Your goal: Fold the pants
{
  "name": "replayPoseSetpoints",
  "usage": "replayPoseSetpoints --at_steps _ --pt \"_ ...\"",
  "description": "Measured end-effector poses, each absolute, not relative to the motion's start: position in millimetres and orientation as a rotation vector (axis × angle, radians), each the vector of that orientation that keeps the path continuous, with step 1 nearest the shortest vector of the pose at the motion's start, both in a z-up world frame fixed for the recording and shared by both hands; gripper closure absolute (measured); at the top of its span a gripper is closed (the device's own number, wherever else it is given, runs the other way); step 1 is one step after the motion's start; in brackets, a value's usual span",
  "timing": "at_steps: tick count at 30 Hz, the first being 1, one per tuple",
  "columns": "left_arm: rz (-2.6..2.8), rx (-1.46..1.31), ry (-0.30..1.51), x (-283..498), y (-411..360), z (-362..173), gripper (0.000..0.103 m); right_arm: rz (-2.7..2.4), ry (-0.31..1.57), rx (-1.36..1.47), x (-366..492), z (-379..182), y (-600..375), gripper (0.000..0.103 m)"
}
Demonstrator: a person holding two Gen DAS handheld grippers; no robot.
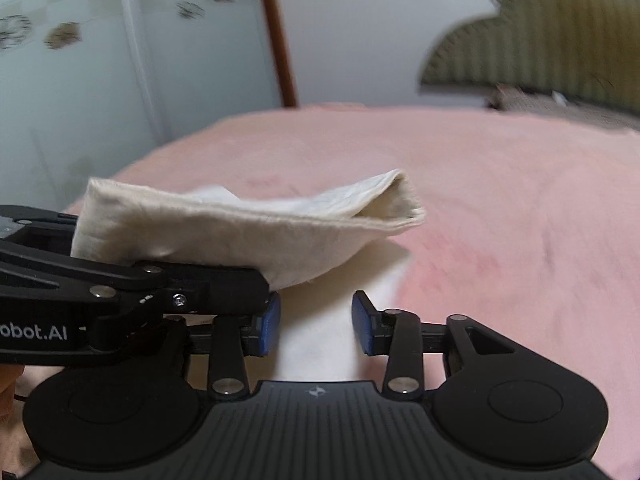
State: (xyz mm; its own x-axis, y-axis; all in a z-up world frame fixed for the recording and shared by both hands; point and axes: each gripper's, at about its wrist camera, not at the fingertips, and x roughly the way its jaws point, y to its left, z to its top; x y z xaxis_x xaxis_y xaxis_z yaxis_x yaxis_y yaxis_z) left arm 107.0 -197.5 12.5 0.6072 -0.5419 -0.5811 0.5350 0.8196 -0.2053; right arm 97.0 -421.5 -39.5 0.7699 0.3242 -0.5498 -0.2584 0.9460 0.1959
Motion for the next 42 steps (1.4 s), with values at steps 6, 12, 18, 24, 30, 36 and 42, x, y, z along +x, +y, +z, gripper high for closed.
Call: replayPoseSetpoints --at_steps 6,12,18,24,30,36,42 --pt "-0.777 -0.014 0.628 94 -199 18 0.037 0.107 0.595 0.203 61 -45 -469 0.056" --pt "-0.670 0.024 0.508 94 -160 34 0.031 0.009 0.416 0.358 39 -21 -483 0.053" --pt "-0.347 0.004 0.555 124 -86 9 0.033 0.274 0.470 0.248 69 -31 -409 0.045" --pt "-0.349 0.128 0.600 113 -69 -30 0.034 0.094 0.531 0.055 67 -50 -386 0.045" --pt "-0.241 0.016 0.545 119 -32 -50 0.033 0.030 0.494 0.382 54 -69 -427 0.042" --pt "-0.212 -0.127 0.583 127 -2 -69 0.019 0.079 0.532 0.451 65 -71 -441 0.020" --pt "-0.210 -0.194 0.611 131 9 -70 0.010 0.080 0.544 0.412 65 -73 -435 0.014"
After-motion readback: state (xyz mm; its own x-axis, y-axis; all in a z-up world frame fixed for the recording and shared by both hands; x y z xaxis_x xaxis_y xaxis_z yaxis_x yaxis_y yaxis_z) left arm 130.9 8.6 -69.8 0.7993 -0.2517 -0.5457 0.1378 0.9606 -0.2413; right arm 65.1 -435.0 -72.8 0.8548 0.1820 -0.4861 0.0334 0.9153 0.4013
